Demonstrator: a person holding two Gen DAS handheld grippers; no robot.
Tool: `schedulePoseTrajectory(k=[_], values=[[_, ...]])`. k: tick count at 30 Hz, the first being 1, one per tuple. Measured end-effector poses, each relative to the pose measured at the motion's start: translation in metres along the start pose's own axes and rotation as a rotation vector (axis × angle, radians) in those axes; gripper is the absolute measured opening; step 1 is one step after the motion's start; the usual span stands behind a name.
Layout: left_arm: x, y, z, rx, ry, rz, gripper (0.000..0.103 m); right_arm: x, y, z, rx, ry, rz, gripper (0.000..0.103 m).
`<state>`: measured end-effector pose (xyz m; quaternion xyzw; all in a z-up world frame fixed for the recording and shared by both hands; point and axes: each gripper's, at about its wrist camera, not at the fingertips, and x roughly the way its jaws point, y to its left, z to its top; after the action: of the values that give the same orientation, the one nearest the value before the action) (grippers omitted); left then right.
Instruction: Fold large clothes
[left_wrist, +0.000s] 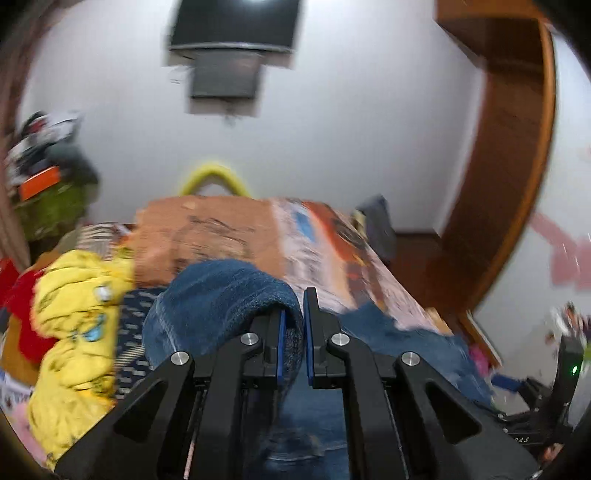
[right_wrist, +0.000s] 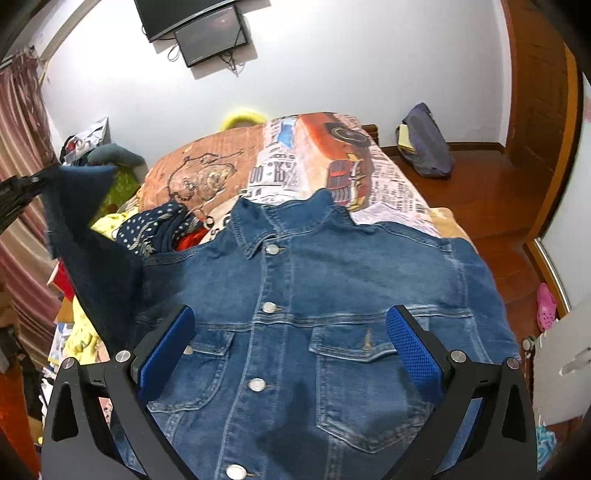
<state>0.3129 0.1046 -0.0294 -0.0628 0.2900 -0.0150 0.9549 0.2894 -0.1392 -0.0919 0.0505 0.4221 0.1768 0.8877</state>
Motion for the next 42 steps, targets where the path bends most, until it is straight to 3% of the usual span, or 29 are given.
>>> schedulePoseTrajectory(k=[4, 9, 12, 18, 20, 22, 24, 29, 31, 34, 38, 42], values=[[0.049, -0.053, -0.028, 0.083, 0.140, -0.071, 0.007, -0.001, -0.016, -0.005, 0.022, 0.010, -0.018, 0.103], [0.115, -0.089, -0.085, 0.078, 0.388, -0.166, 0.007, -0.002, -0.037, -0.014, 0.045, 0.020, -0.060, 0.103], [0.139, -0.104, -0.116, 0.072, 0.491, -0.206, 0.007, -0.001, -0.048, -0.020, 0.054, 0.041, -0.083, 0.103], [0.147, -0.132, -0.147, 0.190, 0.585, -0.248, 0.008, 0.001, -0.065, -0.030, 0.061, 0.078, -0.119, 0.103], [0.140, -0.134, -0.147, 0.215, 0.596, -0.266, 0.016, 0.003, -0.067, -0.031, 0.064, 0.085, -0.122, 0.103], [0.128, -0.133, -0.145, 0.239, 0.578, -0.263, 0.043, 0.004, -0.068, -0.032, 0.066, 0.090, -0.120, 0.103], [0.114, -0.125, -0.138, 0.248, 0.536, -0.254, 0.057, 0.005, -0.065, -0.031, 0.060, 0.093, -0.113, 0.103], [0.077, -0.090, -0.113, 0.256, 0.421, -0.182, 0.070, 0.007, -0.048, -0.025, 0.011, 0.094, -0.101, 0.103], [0.062, -0.067, -0.105, 0.250, 0.370, -0.123, 0.080, 0.010, -0.038, -0.022, -0.014, 0.093, -0.093, 0.103], [0.045, -0.030, -0.100, 0.247, 0.312, -0.024, 0.086, 0.016, -0.018, -0.015, -0.065, 0.092, -0.073, 0.103], [0.041, 0.020, -0.108, 0.194, 0.325, 0.075, 0.087, 0.032, 0.017, -0.009, -0.176, 0.112, -0.056, 0.103], [0.044, 0.064, -0.124, 0.104, 0.364, 0.127, 0.087, 0.059, 0.050, -0.010, -0.300, 0.159, -0.039, 0.103]])
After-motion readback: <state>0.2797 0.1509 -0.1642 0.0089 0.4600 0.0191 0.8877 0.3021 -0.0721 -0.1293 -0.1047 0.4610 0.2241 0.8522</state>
